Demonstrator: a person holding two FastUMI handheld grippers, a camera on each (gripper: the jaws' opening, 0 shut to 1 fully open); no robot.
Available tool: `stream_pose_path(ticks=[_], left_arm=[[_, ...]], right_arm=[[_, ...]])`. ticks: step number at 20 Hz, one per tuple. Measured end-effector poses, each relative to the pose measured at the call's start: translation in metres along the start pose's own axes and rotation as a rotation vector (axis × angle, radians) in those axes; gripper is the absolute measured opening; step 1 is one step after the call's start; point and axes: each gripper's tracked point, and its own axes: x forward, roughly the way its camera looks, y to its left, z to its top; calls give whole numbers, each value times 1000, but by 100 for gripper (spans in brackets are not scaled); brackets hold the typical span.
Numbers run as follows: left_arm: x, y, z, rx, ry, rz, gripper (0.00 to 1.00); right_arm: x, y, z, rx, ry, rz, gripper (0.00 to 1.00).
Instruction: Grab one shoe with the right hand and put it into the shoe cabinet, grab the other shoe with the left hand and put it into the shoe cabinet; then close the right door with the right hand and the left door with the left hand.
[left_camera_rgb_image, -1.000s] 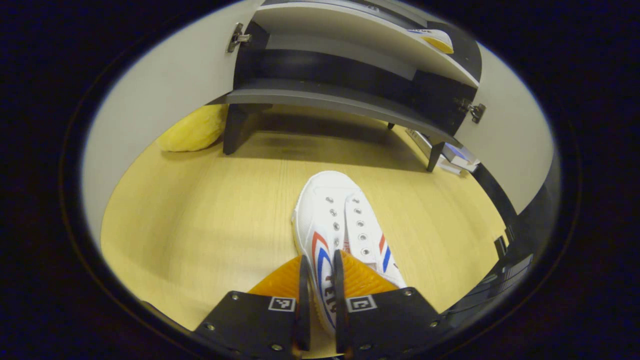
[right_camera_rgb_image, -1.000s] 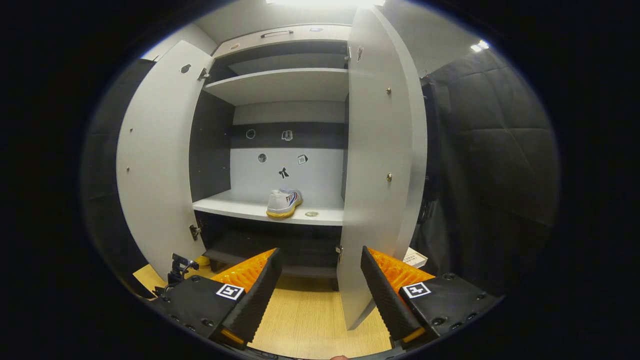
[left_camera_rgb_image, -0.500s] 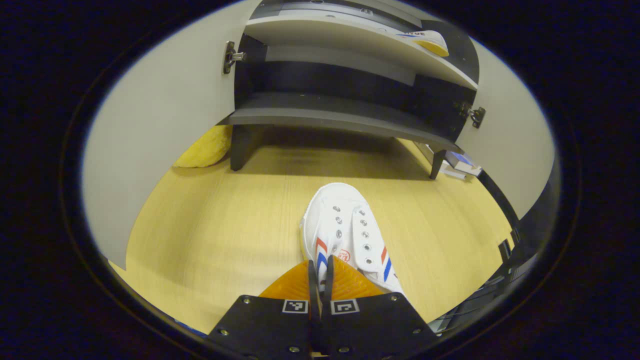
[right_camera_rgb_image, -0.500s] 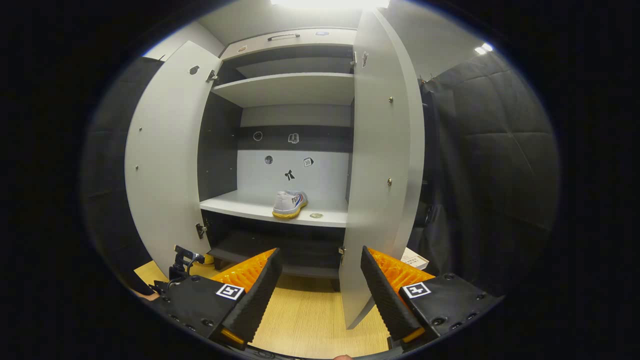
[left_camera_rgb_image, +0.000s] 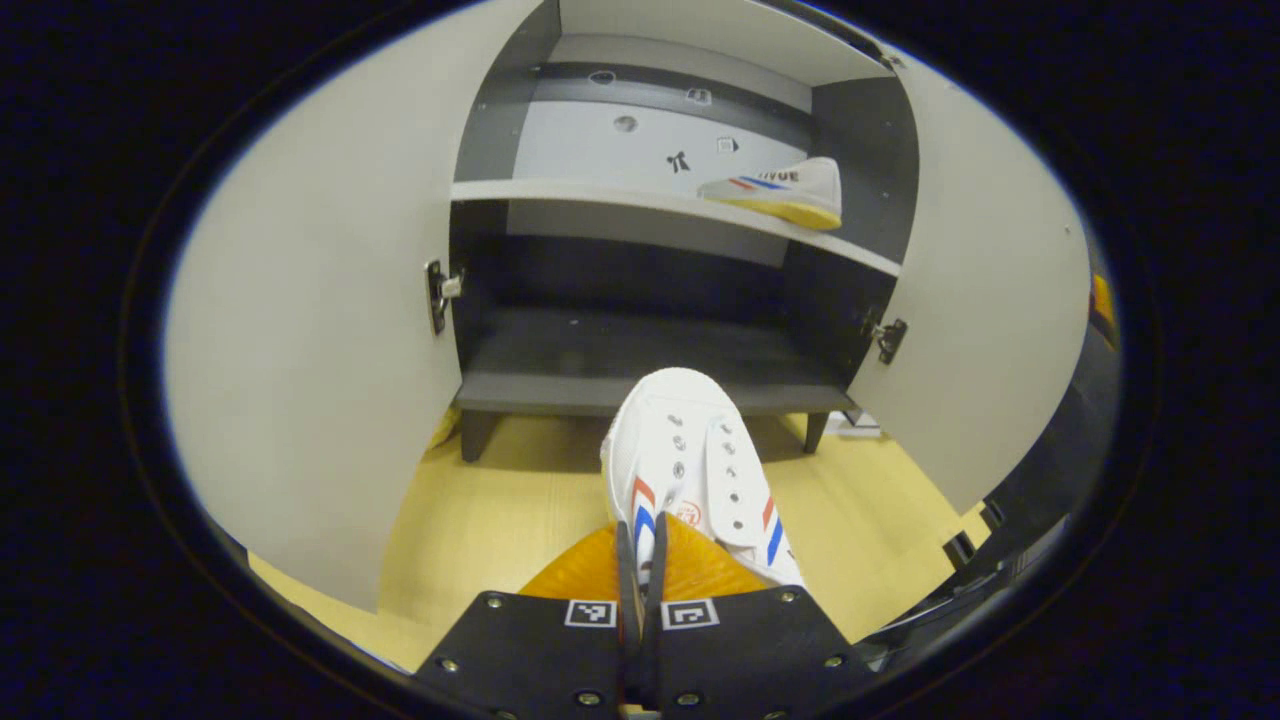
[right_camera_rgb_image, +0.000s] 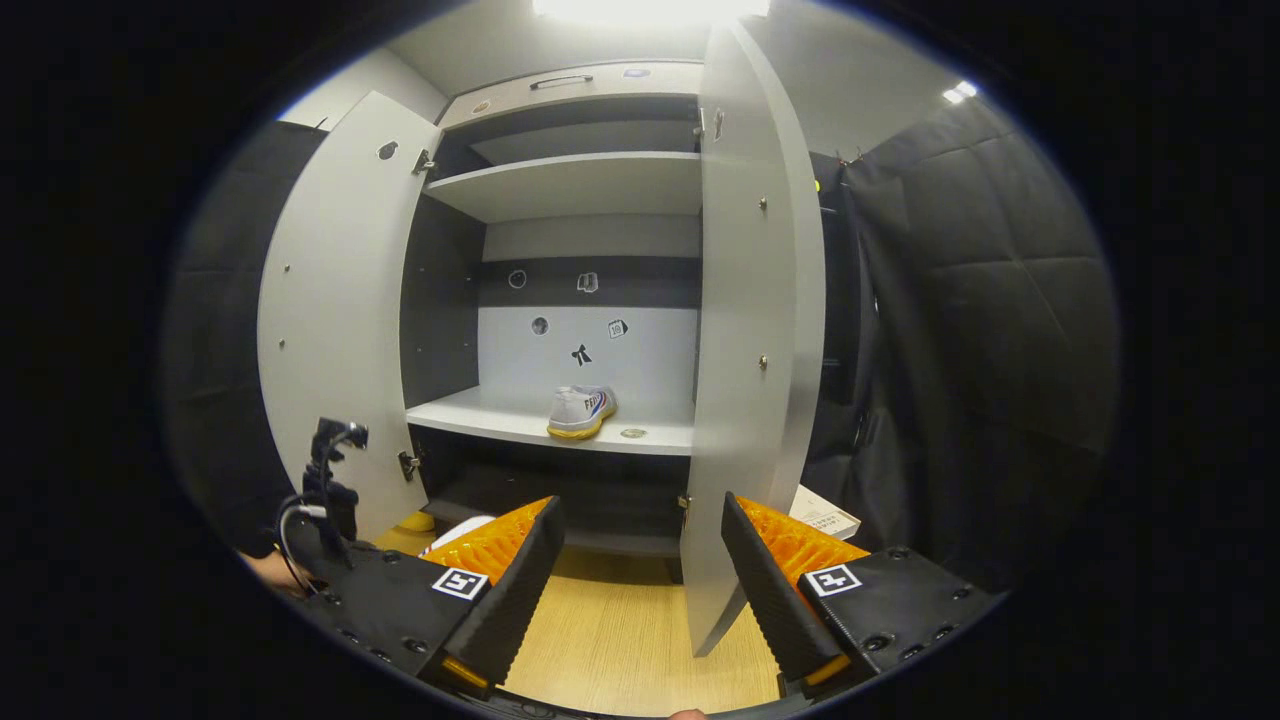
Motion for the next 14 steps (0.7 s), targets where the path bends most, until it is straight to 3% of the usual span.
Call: stream_pose_path(ticks=[6,14], left_arm=[[-13,-20,97,-19,-152,-27,1],[10,-29,215,-9,-305,-23,1]], right_arm=[[-3,0,-7,19,1,16,99],[-8,-8,-19,25,17,-3,99]])
